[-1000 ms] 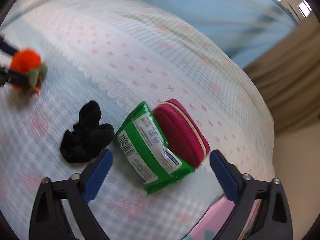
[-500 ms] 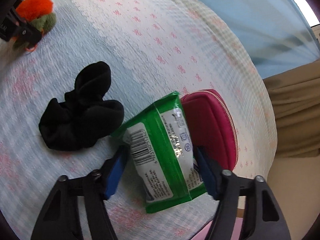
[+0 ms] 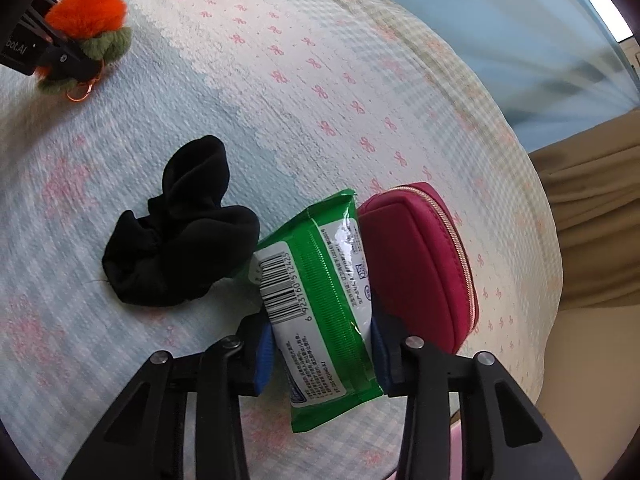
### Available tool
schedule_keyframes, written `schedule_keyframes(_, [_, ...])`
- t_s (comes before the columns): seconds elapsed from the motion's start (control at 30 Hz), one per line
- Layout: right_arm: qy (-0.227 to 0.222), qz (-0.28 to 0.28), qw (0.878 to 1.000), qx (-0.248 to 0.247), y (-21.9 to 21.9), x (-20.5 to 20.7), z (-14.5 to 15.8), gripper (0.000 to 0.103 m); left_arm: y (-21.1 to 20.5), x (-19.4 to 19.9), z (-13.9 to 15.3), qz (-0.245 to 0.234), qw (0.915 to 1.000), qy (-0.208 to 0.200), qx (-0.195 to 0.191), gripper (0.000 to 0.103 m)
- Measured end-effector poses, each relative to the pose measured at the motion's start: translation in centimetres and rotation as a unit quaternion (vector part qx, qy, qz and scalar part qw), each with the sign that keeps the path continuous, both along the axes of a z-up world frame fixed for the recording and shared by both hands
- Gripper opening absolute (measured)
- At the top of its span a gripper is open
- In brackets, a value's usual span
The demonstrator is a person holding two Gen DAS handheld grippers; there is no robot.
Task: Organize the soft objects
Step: 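Grasp the orange pompom with the left gripper while the right grasps the green wipes pack, then carry the pompom and wipes pack with both grippers over the box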
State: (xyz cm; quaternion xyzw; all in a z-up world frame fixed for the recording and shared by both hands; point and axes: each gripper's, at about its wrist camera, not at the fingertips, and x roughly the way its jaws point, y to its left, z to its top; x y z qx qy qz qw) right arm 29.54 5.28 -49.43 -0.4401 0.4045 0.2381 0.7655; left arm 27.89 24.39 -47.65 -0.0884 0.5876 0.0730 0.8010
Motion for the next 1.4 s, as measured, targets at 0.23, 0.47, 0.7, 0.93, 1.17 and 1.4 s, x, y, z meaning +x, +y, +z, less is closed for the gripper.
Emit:
schedule_keyframes(0.23, [-0.012,-0.024,1.000,0.014,-0.8,-1.3,2.5,0.036,-0.6,-1.2,2.5,-0.008,0.9997,-0.021,0.003,0.039])
schedule_keyframes(0.47, [-0.029,-0.074,0.996,0.049,-2.2,-3.3,7.5,0.036,-1.5,-2.3,8.0,-0.025,0.9975,-0.065,0.010,0.039])
schedule_keyframes(0.7, [-0.058,-0.133,0.986,0.086,-4.7,-5.9,14.3,0.036,-4.3,-3.9,14.4,-0.060,0.9932,-0.098,0.016,0.039])
schedule_keyframes(0.93, [-0.091,-0.199,0.968,0.125,-8.8,-8.2,21.4,0.036,-9.5,-4.0,20.7,-0.119,0.9833,-0.137,0.013,0.039])
schedule_keyframes(1.17, [-0.121,-0.251,0.949,0.149,-14.8,-8.9,26.0,0.036,-17.0,-3.1,24.7,-0.167,0.9713,-0.170,0.001,0.039])
schedule_keyframes(1.4, [-0.129,-0.271,0.940,0.163,-22.6,-8.6,28.4,0.036,-26.6,-2.0,26.6,-0.183,0.9665,-0.180,-0.008,0.039])
